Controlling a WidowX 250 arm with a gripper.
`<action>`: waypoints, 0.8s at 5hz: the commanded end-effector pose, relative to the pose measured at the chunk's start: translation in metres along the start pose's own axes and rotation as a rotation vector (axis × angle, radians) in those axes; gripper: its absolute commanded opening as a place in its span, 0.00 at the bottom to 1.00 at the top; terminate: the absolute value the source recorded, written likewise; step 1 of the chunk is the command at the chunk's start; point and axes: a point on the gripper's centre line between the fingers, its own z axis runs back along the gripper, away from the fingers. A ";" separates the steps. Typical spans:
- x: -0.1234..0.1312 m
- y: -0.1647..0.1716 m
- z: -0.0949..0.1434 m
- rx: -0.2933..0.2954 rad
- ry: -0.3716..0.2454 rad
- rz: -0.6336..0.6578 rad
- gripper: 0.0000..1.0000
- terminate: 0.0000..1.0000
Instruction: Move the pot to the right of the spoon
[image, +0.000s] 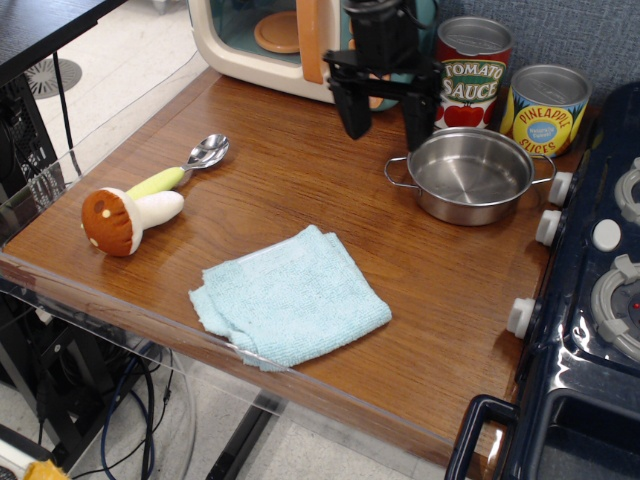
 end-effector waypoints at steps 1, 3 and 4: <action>0.024 -0.009 0.002 0.018 -0.043 -0.035 1.00 0.00; 0.038 -0.009 -0.011 0.048 -0.067 -0.070 0.00 0.00; 0.036 -0.013 -0.012 0.050 -0.075 -0.094 0.00 0.00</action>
